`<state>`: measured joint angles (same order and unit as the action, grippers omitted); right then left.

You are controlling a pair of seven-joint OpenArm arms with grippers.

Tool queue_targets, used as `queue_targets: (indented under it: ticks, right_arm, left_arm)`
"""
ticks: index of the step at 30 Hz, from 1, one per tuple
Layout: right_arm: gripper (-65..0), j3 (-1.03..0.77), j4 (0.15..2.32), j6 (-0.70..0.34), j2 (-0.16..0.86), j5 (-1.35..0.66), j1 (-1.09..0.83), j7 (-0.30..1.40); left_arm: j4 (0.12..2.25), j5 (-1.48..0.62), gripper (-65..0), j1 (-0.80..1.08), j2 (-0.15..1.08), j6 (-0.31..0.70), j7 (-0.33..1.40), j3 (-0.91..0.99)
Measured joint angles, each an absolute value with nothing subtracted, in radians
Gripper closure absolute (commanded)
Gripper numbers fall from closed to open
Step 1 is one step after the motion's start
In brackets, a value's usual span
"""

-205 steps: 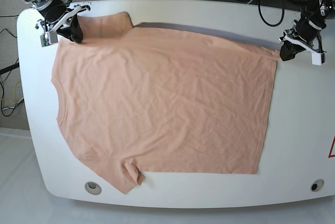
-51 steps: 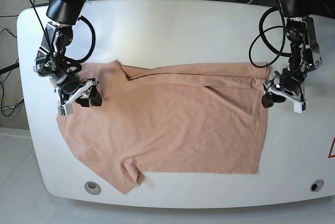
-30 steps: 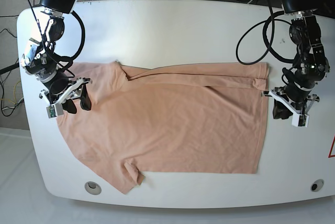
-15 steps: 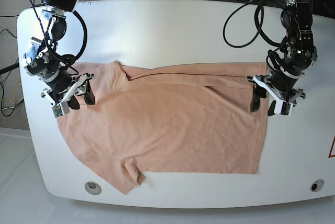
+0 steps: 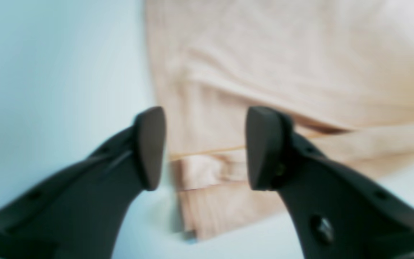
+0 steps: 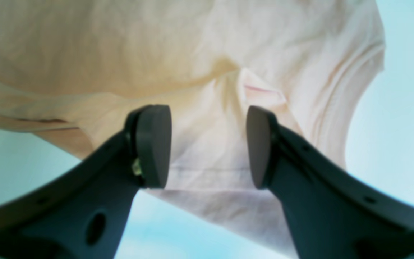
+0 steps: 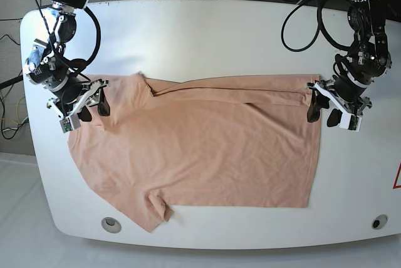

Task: Fold the T-shirt properly
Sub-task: 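Open both grippers and release the folded collar edge onto the shirt, then move both open grippers to the folded edge of the shirt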

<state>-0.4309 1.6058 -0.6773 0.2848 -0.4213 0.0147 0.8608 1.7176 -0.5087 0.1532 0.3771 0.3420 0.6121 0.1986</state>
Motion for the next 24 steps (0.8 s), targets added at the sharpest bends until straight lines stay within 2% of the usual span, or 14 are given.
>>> queue_targets:
  ticks: [8,16,20,24]
  right_arm:
    - [-32.9,-0.431,1.552,-0.685,0.286,-0.402,0.016,0.780]
    - [-32.9,-0.432,1.486,-0.691,0.306,-0.390,0.033,0.702]
    - [-32.8,-0.410,1.463,-0.693,0.308,-0.365,0.048,0.673]
    - [-32.8,-0.380,1.438,-0.691,0.294,-0.326,0.069,0.687]
  left_arm:
    - [1.716,-0.479,-25.6,0.153,0.371,0.333,0.632,0.209]
    - [1.719,-0.465,-27.3,0.158,0.340,0.311,0.610,0.208]
    - [1.719,-0.465,-40.3,0.155,0.336,0.303,0.595,0.208]
    - [1.719,-0.464,-46.2,0.149,0.340,0.290,0.557,0.208]
